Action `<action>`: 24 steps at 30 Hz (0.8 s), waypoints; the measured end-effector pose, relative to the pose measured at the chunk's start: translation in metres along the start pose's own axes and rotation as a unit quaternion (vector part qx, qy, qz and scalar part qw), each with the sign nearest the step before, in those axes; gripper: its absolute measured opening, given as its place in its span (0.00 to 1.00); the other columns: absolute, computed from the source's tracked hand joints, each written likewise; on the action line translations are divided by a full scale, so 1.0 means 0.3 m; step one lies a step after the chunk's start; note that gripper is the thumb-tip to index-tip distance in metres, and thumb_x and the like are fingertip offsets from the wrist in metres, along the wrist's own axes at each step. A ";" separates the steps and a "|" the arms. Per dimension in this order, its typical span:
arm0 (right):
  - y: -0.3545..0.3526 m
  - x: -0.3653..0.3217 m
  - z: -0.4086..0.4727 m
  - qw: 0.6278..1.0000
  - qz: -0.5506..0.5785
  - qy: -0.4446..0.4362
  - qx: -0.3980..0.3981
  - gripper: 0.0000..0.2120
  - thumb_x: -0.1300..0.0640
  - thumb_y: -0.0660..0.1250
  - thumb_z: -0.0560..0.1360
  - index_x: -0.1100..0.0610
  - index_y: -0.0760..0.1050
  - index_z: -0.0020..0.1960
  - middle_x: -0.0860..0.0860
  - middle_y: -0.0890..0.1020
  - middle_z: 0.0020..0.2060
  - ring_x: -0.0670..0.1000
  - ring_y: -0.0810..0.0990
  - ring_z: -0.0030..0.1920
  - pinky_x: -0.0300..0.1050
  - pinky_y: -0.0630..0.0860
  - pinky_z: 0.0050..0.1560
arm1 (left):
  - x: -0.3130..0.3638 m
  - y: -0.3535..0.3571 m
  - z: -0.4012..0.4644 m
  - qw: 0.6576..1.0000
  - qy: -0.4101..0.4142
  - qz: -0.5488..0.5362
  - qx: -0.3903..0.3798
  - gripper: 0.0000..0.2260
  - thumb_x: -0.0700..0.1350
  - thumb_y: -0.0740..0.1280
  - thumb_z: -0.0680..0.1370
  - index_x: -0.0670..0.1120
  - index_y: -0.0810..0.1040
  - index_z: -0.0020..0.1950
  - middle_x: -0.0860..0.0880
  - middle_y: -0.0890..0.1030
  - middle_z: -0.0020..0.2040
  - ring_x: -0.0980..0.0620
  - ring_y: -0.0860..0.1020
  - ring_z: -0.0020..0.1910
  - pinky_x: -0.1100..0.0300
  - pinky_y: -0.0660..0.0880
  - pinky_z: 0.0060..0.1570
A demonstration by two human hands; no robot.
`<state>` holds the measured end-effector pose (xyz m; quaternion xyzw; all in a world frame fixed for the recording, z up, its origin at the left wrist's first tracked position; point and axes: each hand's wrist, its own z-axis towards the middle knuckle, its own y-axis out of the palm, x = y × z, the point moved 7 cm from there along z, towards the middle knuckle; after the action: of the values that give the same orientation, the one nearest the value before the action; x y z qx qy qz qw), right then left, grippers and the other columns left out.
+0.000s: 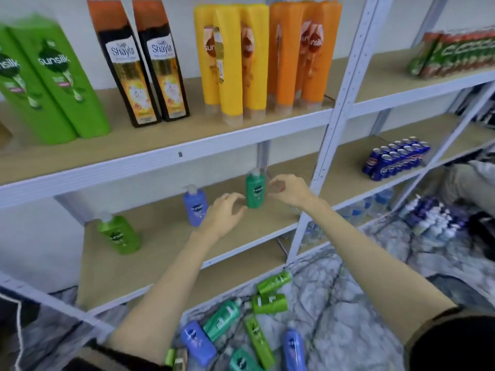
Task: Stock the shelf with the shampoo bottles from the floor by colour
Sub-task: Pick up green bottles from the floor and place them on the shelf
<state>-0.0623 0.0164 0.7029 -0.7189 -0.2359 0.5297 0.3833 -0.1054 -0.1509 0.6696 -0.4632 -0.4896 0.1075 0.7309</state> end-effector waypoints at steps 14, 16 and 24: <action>1.326 1.089 0.051 0.965 0.058 0.177 -0.182 0.23 0.60 0.68 0.74 0.57 0.69 0.67 0.52 0.75 0.49 0.39 0.69 0.34 0.24 0.71 0.28 | -1.001 1.216 -0.265 0.951 -0.241 -0.142 -0.133 0.12 0.40 0.66 0.76 0.36 0.75 0.58 0.38 0.78 0.57 0.43 0.76 0.55 0.59 0.69 0.52; 1.543 1.237 0.068 0.952 0.068 0.207 -0.215 0.23 0.59 0.68 0.73 0.55 0.69 0.67 0.49 0.73 0.49 0.41 0.72 0.35 0.29 0.74 0.29 | -1.118 1.355 -0.270 0.954 -0.236 -0.133 -0.132 0.12 0.41 0.65 0.76 0.37 0.75 0.58 0.40 0.78 0.56 0.49 0.75 0.52 0.65 0.66 0.48; 2.154 1.597 0.113 0.934 0.054 0.220 -0.276 0.27 0.60 0.67 0.74 0.47 0.63 0.70 0.51 0.74 0.42 0.50 0.72 0.34 0.37 0.69 0.21 | -1.466 1.793 -0.261 0.958 -0.216 -0.124 -0.139 0.12 0.42 0.63 0.78 0.39 0.74 0.60 0.43 0.77 0.60 0.48 0.75 0.59 0.66 0.67 0.51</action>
<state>0.0195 -0.0009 -0.0979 -0.9065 -0.2430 0.2928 0.1829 -0.1011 -0.1696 -0.0293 -0.4620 -0.6993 0.0440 0.5437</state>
